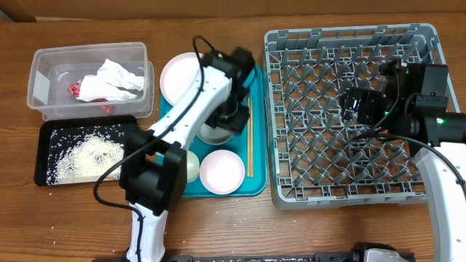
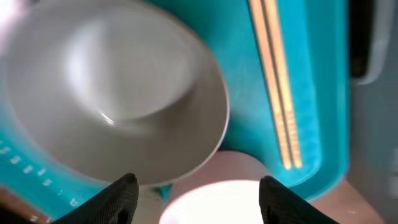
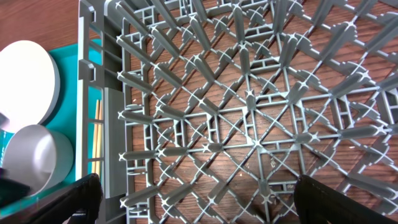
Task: Sort waste into correct bins and load items into the dishwasher
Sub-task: 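Return the empty white bowl to the teal tray with left gripper, then grasp the small white cup on the teal tray with left gripper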
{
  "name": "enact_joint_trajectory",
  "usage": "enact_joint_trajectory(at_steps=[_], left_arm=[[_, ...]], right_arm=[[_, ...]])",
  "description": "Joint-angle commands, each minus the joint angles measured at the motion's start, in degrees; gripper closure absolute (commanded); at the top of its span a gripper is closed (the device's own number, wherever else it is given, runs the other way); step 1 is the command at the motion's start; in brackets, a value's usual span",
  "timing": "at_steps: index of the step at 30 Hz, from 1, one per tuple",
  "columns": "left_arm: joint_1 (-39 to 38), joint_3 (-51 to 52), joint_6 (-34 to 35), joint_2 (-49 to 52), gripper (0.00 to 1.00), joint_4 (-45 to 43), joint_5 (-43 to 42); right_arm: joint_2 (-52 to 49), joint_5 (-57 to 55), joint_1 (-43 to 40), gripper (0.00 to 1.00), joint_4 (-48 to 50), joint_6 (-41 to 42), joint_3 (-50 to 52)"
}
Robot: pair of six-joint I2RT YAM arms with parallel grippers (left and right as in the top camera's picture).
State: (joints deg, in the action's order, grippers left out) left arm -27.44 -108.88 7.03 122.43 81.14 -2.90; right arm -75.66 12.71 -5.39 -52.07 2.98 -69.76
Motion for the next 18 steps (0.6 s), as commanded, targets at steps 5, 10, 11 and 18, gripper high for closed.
enact_joint_trajectory(at_steps=[5, 10, 11, 18], left_arm=[[3.85, -17.4, 7.91, -0.42, 0.37, 9.49, 0.52], [5.75, -21.59, 9.92, -1.4, 0.4, 14.62, 0.5], [6.29, -21.64, 9.97, -1.9, 0.41, 14.78, 0.39], [13.35, -21.64, 8.87, -6.58, 0.42, 13.35, -3.63]], right_arm=[[0.09, 0.72, -0.15, 0.0, 0.35, 0.02, -1.09], [0.09, 9.01, -0.13, 0.0, 1.84, 0.66, -1.09], [0.09, 10.1, -0.09, 0.0, 2.29, 1.97, -1.09], [0.04, 10.25, 8.17, 0.06, 8.63, 11.26, -1.09]])
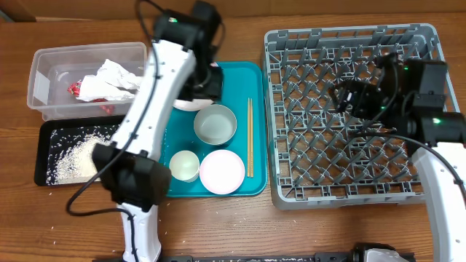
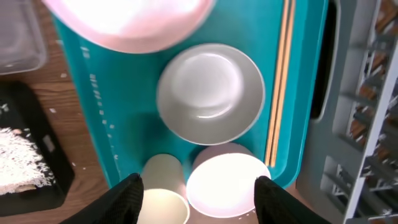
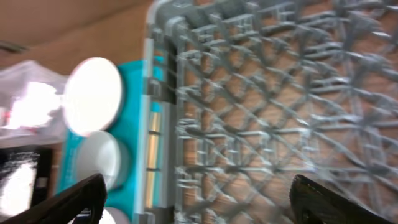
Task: Sort waste into correct bins and load items into the dishwasher
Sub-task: 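Grasp the small white cup on the teal tray with left gripper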
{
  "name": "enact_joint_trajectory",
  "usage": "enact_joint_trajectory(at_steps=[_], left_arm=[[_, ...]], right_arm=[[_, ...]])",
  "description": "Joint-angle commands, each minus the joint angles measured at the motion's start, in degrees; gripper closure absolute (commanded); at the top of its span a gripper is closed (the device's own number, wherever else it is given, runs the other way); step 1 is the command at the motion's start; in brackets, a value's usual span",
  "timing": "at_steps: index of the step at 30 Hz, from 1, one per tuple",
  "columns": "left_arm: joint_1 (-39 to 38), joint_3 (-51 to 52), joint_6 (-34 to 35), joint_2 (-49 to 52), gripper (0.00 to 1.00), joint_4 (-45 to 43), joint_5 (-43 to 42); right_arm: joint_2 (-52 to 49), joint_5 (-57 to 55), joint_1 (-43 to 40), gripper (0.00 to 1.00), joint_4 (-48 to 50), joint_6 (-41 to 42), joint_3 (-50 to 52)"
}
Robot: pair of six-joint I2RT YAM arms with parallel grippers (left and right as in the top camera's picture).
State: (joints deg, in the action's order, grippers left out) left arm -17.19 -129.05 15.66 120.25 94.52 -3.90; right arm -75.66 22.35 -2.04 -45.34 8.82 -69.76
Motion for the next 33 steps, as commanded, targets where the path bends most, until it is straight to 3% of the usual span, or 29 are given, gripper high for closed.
enact_joint_trajectory(at_steps=[1, 5, 10, 16, 22, 33], left_arm=[[3.61, -1.46, -1.73, -4.57, 0.43, 0.44, -4.98], [3.06, 0.44, -3.39, -5.07, 0.52, 2.32, -7.54], [1.88, 8.22, 2.29, -9.33, 0.58, 2.32, -2.49], [5.05, 23.61, 6.34, -23.8, 0.54, 1.68, -0.09], [5.62, 46.23, 9.77, -35.56, 0.52, -8.11, 0.04], [5.62, 70.88, 10.12, -36.33, 0.53, -28.46, 0.94]], right_arm=[[0.02, -1.01, 6.45, 0.06, 2.51, 6.29, -1.09], [-0.48, -12.7, 13.49, 0.05, 4.17, 10.14, -1.09], [-0.68, -15.28, 14.78, 0.02, 3.34, 10.75, -1.09], [-0.68, -15.3, 14.45, 0.0, 2.86, 8.74, -1.09], [-0.68, -15.26, 14.47, 0.0, 4.81, 8.76, -1.09], [-0.68, -15.26, 14.47, 0.0, 4.09, 8.57, -1.09]])
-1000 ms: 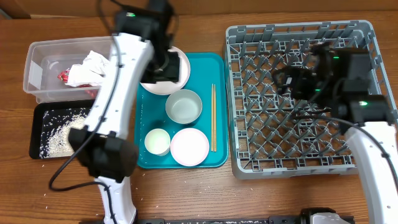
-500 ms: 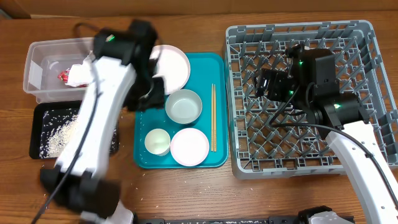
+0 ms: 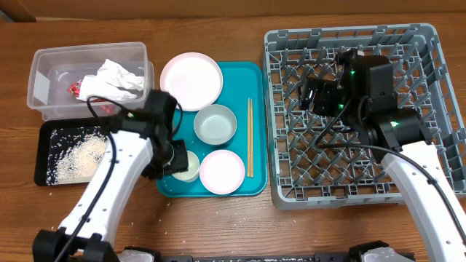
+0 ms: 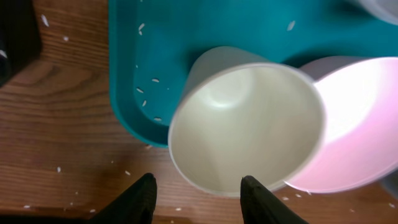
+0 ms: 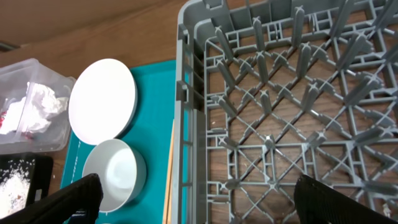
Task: Sort waste into correct bins and load items into the dishwasher
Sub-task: 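Grasp the small white cup on the teal tray with left gripper, then hand the white cup from the left gripper to the right gripper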
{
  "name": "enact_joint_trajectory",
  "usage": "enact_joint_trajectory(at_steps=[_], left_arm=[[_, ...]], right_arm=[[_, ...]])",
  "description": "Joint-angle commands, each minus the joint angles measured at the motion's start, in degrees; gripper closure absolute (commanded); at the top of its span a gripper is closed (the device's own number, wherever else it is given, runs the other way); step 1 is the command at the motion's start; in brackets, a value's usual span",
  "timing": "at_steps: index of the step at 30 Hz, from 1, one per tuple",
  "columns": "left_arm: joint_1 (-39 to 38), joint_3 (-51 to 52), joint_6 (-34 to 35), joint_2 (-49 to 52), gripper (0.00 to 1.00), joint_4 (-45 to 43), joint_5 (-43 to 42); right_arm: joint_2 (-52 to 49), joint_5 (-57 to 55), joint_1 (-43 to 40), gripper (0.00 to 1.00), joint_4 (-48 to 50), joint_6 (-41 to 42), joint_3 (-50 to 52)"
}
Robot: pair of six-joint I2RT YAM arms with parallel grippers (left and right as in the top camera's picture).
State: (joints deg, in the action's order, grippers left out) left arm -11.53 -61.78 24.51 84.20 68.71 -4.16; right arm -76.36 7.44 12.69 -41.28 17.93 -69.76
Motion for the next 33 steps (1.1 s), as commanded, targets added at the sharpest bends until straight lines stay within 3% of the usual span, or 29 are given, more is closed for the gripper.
enact_joint_trajectory(at_steps=[1, 9, 15, 19, 27, 32, 33], left_arm=[[-0.04, 4.44, 1.27, -0.28, 0.53, -3.56, 1.33], [0.0, 7.39, 1.2, -0.26, 0.58, -9.77, 3.54], [0.0, 10.91, 0.81, -0.22, 0.96, -14.86, 3.72], [0.0, 9.14, 0.63, -0.28, 0.96, -14.32, 1.62], [3.78, -14.36, -10.03, -0.33, 0.96, -5.09, -23.28], [10.03, -22.21, -11.28, -0.33, 0.96, -4.85, -40.87], [12.61, -22.71, -11.28, -0.33, 0.96, -5.6, -48.02]], right_arm=[[0.02, -0.35, -0.26, 0.0, -0.11, -0.61, -1.09], [0.02, -0.33, -0.26, 0.0, -0.11, -1.44, -1.09], [0.02, 2.27, -0.13, 0.0, 0.11, -1.42, -1.09], [0.02, 7.82, 0.59, 0.0, 1.68, -1.42, -1.09], [-1.38, 31.23, 3.1, 0.0, 7.67, -1.42, -1.09], [-4.09, 44.04, 4.26, 0.0, 13.07, -1.44, -1.09], [-5.6, 49.55, 4.85, 0.0, 17.16, -1.44, -1.09]])
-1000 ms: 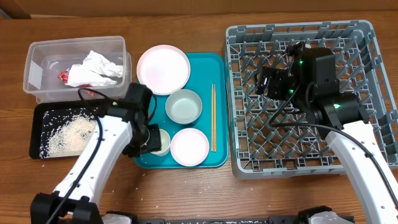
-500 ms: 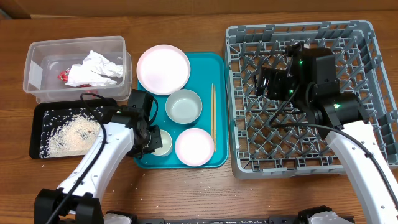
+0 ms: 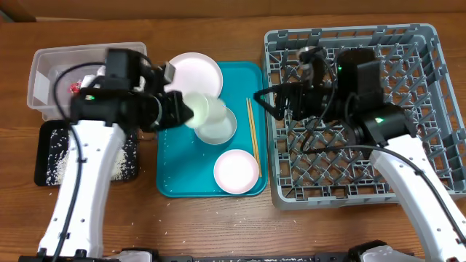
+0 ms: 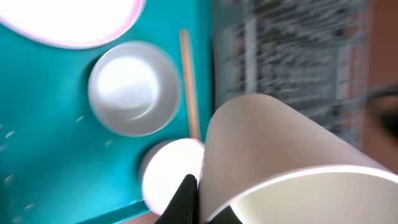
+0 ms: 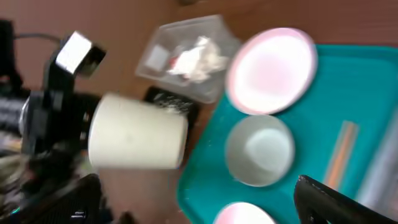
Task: Sort waste into correct bins and load items into the dishwasher
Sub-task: 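Hand the white cup from the left gripper to the right gripper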
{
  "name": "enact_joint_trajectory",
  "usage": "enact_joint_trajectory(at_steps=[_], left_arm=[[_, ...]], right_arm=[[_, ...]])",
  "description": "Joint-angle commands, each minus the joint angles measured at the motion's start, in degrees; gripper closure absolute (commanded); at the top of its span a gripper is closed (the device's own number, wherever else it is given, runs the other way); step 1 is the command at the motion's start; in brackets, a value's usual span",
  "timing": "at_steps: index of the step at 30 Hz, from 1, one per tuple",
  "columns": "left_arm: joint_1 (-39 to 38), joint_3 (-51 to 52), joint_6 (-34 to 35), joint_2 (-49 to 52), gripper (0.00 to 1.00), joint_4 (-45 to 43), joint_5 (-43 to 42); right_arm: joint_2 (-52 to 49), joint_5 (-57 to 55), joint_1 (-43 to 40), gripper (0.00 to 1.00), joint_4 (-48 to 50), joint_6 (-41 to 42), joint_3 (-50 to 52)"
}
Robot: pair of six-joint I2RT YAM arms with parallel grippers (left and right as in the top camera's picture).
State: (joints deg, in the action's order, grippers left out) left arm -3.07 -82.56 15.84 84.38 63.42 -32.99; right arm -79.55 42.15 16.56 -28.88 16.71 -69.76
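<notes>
My left gripper [image 3: 180, 109] is shut on a cream cup [image 3: 204, 110], which is lifted and lies on its side over the teal tray [image 3: 175, 182]. In the left wrist view the cup [image 4: 280, 155] fills the lower right, one finger against its wall. On the tray are a grey bowl [image 3: 218, 131], a pink plate [image 3: 195, 71], a small pink dish [image 3: 237, 169] and chopsticks [image 3: 253, 135]. My right gripper [image 3: 266, 102] is open at the left edge of the grey dish rack [image 3: 364, 182], facing the cup [image 5: 137, 132].
At the far left, a clear bin [image 3: 44, 65] holds crumpled paper and red scraps. A black tray [image 3: 47, 164] with spilled rice lies in front of it. Loose grains dot the teal tray and the wooden table.
My left gripper was open around the cup standing at the tray's front left; it is now shut on it, lifted and tipped sideways above the bowl. My right gripper has moved left to the rack's edge.
My left gripper was low over the grey bowl, then high above the tray near the plate, then down around the cup. Now it holds the cup in the air. My right gripper stayed open, shifting from over the rack towards the tray.
</notes>
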Motion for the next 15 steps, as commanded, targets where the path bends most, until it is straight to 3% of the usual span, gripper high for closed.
enact_joint_trajectory(at_steps=[1, 6, 15], left_arm=[[5.44, -1.92, -2.6, -0.48, 0.96, -0.46, -22.97], [9.18, -1.92, -2.62, -0.17, 0.96, -0.5, -36.15], [10.12, -1.92, -2.54, -0.11, 0.96, -0.09, -45.27]], right_arm=[[-3.17, 17.31, 1.31, 0.0, 7.23, -0.2, -1.09], [-6.56, 26.49, 2.19, 0.0, 18.93, -0.17, -1.09], [-8.59, 31.63, 3.74, 0.0, 31.36, 0.09, -1.09]])
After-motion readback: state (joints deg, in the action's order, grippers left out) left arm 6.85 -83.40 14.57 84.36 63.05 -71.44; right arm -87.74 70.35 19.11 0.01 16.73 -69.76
